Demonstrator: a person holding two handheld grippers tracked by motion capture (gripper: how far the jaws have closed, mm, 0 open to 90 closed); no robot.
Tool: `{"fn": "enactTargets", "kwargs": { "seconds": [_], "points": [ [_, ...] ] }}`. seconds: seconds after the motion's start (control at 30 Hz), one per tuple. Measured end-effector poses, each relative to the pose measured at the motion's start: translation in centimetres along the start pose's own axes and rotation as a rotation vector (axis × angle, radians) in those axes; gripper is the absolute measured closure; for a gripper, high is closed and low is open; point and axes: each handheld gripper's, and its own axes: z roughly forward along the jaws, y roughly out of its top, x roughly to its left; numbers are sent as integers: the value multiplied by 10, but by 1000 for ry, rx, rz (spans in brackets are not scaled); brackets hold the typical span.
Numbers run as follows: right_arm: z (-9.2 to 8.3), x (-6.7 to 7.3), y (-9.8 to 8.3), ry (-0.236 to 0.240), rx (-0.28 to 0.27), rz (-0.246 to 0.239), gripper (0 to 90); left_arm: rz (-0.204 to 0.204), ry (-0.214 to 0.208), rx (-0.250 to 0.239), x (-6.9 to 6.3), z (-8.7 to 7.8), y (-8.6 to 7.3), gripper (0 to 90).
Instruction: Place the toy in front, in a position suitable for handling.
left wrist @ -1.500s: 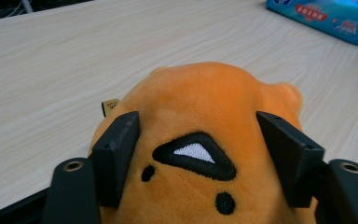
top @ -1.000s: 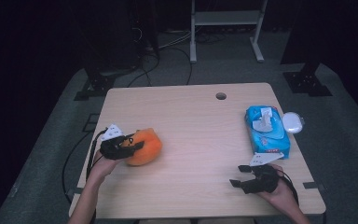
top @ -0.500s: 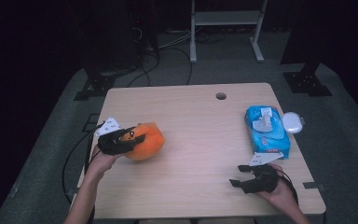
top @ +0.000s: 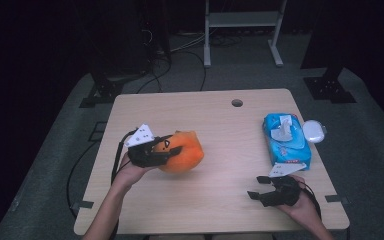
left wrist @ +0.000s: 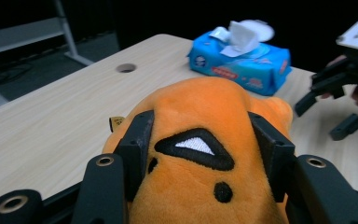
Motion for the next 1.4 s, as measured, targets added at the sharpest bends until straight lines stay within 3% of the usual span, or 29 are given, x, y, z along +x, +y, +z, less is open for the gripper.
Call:
{"fn": "enactTargets", "kwargs": {
  "seconds": [0.1, 0.3, 0.53, 1.0, 1.2, 1.4],
  "points": [
    [-1, -1, 0, -1, -2, 0, 292, 12, -39, 2, -11, 14, 2, 483],
    [-1, -1, 0, -2, -5, 3, 292, 24, -74, 7, -24, 31, 2, 480],
    [-4, -3, -1, -11, -7, 2, 292, 15, -113, 29, -37, 48, -9, 479],
    [-6, -4, -1, -18, -12, 4, 293, -11, -158, 83, -48, 79, -34, 476],
    [-10, -5, -1, -23, -21, 8, 296, -7, -164, 80, -50, 80, -39, 452],
    [-12, -4, 0, -32, -28, 8, 295, 15, -166, 91, -56, 76, -41, 367]
  ]
}}
